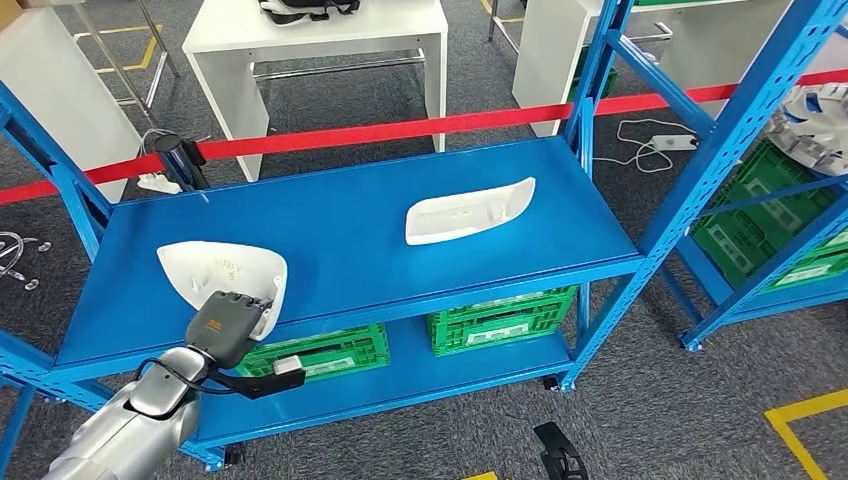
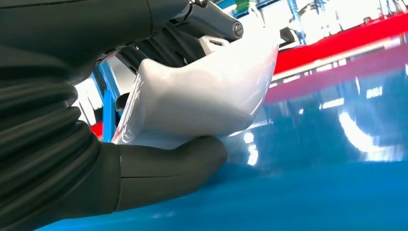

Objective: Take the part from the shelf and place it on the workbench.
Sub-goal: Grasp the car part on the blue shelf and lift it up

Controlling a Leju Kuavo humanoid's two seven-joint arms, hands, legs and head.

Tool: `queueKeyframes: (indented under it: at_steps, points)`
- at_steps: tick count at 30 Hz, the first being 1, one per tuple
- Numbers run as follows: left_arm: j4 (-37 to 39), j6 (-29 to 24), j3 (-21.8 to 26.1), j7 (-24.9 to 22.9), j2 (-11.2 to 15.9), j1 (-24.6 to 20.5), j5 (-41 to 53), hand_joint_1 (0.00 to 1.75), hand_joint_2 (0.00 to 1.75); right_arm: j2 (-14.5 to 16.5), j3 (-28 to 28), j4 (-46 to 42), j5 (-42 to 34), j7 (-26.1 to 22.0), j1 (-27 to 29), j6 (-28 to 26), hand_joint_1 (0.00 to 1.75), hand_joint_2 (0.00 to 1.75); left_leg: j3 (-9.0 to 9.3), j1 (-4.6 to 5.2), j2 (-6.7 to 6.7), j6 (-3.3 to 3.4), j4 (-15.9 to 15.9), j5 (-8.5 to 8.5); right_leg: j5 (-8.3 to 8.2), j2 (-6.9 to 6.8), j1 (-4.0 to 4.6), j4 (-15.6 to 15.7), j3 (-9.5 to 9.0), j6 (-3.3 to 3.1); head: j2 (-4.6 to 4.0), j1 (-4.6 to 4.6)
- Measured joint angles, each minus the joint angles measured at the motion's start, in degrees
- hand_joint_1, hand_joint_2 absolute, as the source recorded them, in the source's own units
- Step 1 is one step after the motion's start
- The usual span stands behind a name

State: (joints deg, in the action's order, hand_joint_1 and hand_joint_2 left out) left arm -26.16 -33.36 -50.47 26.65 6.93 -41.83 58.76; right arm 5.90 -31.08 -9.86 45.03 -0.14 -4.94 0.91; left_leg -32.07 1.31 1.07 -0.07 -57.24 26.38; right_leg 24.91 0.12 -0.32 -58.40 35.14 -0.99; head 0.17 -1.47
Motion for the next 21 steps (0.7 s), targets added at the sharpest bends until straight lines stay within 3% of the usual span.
queueKeyframes:
  at_steps: [5,11,17,21]
  points:
    - [-1.8,5.6,3.7,5.0,-1.4,0.3,-13.2,1.75,1.75,0.1,-0.1,0.0,0.1,0.0,0.0,-0.4,0.0,0.0,-0.09,0.01,-0.03,0.03,0.0,0.05,0.01,0.04,-0.01,0.0,0.08,0.01,0.0,0.01]
    - [-4.2,11.1,8.0,8.0,-2.7,0.7,-22.5,1.75,1.75,0.1,-0.2,0.0,0.2,0.0,0.0,-0.5,0.0,0.0,-0.13,0.01,-0.08,0.06,0.0,0.18,0.06,0.11,-0.02,0.0,0.16,0.03,0.0,0.01]
    - [-12.1,27.3,13.8,7.5,-3.6,1.8,-46.5,1.75,1.75,0.2,-0.8,0.0,0.5,-0.1,0.1,-0.6,0.0,0.0,-0.18,0.01,-0.08,0.16,0.0,0.28,0.13,0.11,-0.02,0.0,0.19,0.09,0.0,0.01]
    - [-20.1,33.4,17.0,5.2,-3.5,2.6,-58.4,1.75,1.75,0.2,-1.4,0.0,0.6,-0.2,0.2,-0.6,0.0,0.0,-0.2,0.01,-0.09,0.19,0.0,0.33,0.16,0.1,-0.02,0.0,0.2,0.11,0.0,0.01]
